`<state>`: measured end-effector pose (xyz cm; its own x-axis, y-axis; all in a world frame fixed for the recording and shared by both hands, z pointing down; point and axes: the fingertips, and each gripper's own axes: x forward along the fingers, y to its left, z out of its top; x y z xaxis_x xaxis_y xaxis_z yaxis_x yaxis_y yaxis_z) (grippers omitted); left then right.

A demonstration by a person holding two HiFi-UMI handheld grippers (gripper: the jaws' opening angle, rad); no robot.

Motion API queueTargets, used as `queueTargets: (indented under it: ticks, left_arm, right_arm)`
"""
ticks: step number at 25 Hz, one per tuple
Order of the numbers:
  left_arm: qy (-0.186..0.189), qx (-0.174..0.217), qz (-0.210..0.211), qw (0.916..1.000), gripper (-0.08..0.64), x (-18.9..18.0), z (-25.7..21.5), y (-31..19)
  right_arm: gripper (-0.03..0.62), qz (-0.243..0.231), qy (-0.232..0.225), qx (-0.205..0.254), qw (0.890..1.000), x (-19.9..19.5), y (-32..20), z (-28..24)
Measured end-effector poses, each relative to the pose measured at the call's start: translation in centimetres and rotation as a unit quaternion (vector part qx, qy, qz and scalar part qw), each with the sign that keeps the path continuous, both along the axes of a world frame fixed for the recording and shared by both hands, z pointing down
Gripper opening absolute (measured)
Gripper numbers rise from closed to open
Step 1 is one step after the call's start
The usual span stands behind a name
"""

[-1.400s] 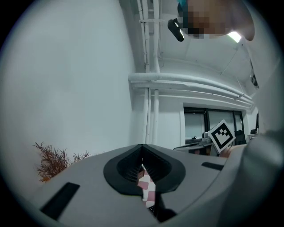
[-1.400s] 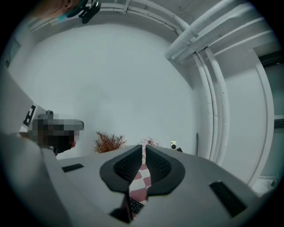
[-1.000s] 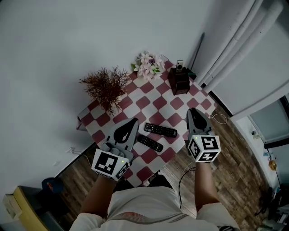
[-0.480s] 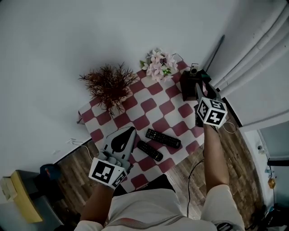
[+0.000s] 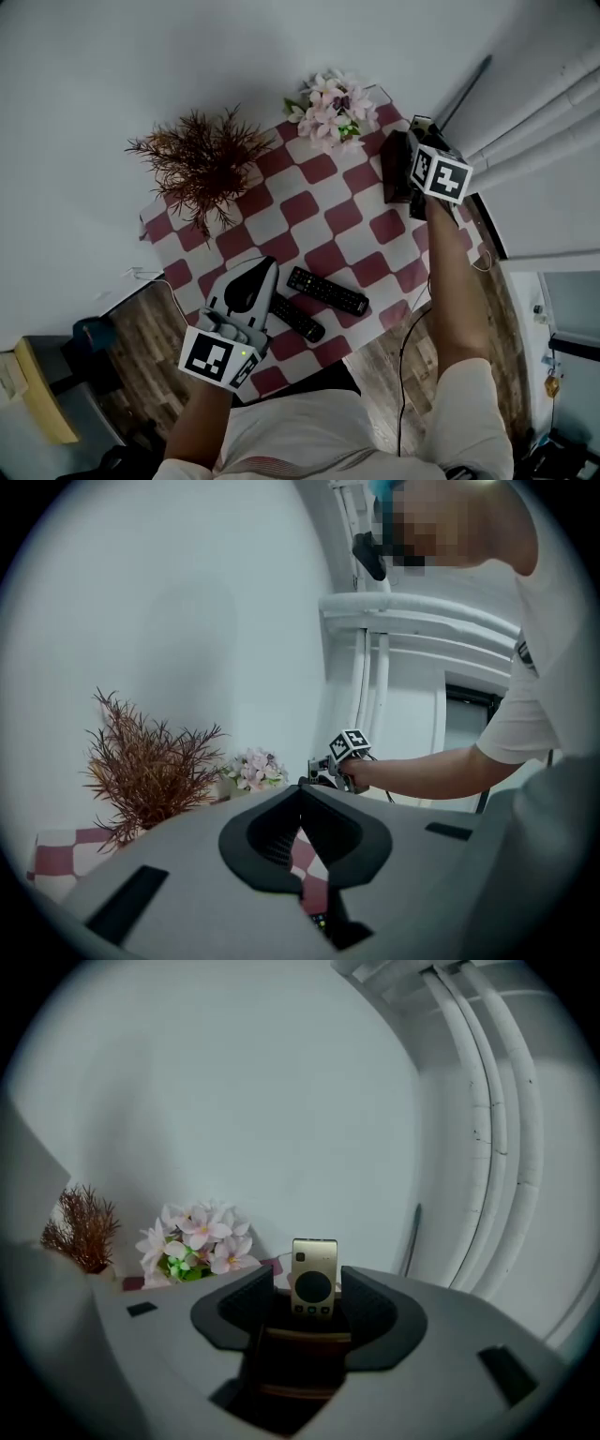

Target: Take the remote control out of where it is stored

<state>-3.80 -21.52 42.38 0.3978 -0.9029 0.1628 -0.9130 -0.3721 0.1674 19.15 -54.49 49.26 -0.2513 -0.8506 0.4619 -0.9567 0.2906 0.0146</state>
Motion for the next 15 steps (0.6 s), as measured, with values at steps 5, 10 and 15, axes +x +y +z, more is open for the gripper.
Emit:
queueTargets:
  ticks: [5, 10, 15]
  left_arm:
    - [0.008, -0.004, -0.001, 1.0000, 0.008, 0.6, 1.1, -1.0]
    - [0.011, -0.005, -0.002, 0.9999, 0.008, 0.5, 1.6, -1.1]
    - [0.012, -0.004, -0.001, 0.9999, 0.008, 0.0, 1.3, -0.8]
  right_arm:
    - [0.210, 0.001, 0.006, -0.021, 1.000, -0.4, -1.8, 1.5]
    - [0.190, 0.025, 0.017, -0.028, 0.999, 0.2, -2.5, 2.5]
    - [0.186, 0.028, 0.003, 0.025, 0.999, 0.5, -1.8, -0.6]
